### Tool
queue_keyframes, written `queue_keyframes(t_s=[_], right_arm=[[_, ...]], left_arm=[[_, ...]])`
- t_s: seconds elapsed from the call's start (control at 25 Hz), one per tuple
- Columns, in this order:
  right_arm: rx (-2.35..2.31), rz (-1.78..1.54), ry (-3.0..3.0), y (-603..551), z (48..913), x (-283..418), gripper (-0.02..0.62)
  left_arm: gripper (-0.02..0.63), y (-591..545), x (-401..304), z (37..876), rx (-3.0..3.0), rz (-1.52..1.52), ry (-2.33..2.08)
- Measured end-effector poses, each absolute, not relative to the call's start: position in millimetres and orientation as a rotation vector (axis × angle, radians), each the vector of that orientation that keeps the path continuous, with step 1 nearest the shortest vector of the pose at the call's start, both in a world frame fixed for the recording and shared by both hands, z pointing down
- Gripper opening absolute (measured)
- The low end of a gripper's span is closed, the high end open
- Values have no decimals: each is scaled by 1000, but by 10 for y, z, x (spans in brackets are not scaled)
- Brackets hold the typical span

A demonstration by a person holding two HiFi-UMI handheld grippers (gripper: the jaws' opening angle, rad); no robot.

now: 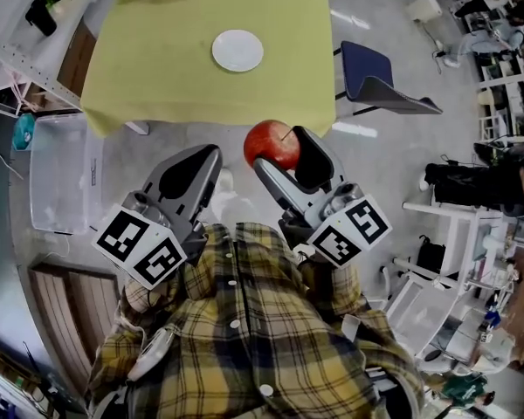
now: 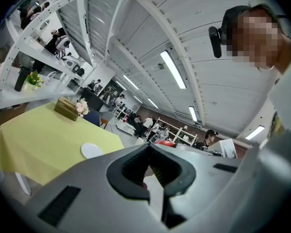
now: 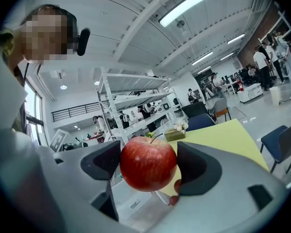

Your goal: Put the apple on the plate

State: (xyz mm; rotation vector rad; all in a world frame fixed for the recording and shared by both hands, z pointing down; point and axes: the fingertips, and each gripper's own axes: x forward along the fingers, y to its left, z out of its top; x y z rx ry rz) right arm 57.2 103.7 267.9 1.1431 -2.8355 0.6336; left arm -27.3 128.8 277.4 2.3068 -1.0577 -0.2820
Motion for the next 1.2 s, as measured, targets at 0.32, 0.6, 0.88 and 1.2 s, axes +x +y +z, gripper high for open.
queue_keyframes(t_s=[0.32,0.6,0.88,1.2], right_arm=[[1121,636,-2861,390,2642,825,359],[1100,624,-2861,5,2664,949,359],[1097,660,-2859,-229,2713,906,359],[1210,675,-2820,-798,2723,771,359]], left_arm=[[8,643,19,2641,2345,-275,-1071],[8,282,129,2644,2340,-279,-1093],[8,67,79,2684,2329,-272,-1103],[8,-553,-128,2672,2356,-244,-1037]])
